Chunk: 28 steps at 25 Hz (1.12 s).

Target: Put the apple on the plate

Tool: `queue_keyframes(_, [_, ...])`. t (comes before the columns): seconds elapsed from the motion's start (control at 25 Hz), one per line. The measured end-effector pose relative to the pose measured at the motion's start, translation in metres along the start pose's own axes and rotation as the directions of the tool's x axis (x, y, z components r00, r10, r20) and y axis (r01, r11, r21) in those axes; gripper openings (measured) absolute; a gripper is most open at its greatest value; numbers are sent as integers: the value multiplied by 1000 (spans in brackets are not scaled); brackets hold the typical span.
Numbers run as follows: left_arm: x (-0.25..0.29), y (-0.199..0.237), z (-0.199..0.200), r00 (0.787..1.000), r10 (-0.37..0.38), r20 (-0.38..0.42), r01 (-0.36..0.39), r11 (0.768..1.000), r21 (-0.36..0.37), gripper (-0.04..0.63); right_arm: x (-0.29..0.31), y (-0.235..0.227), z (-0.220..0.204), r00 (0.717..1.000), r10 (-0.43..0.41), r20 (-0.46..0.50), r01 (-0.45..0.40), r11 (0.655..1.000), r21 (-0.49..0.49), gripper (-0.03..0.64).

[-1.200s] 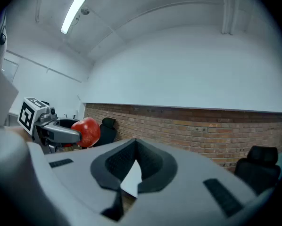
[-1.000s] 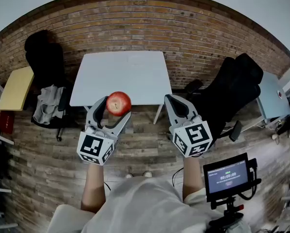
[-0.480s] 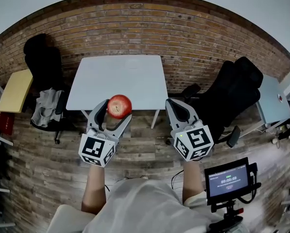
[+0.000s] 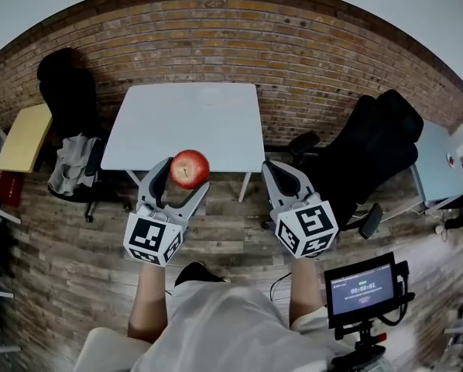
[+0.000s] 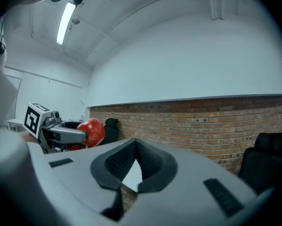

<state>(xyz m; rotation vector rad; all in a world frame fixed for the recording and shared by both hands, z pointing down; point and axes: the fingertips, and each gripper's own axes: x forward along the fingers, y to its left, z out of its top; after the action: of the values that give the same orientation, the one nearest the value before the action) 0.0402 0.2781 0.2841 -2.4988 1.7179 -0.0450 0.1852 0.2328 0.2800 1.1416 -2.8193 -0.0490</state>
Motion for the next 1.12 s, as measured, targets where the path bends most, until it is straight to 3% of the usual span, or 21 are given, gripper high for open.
queue_keyframes(0.4, [22,11,-9,1000,16,-6,-16,1000,-11,365,21,-16,-9,1000,21,-17,-21,1000,3,2])
queue_keyframes(1.12, [124,97,-27,1000,-5,4,6,999,-39,365,134,-69,-3,1000,5,-28,-6,1000,-27,2])
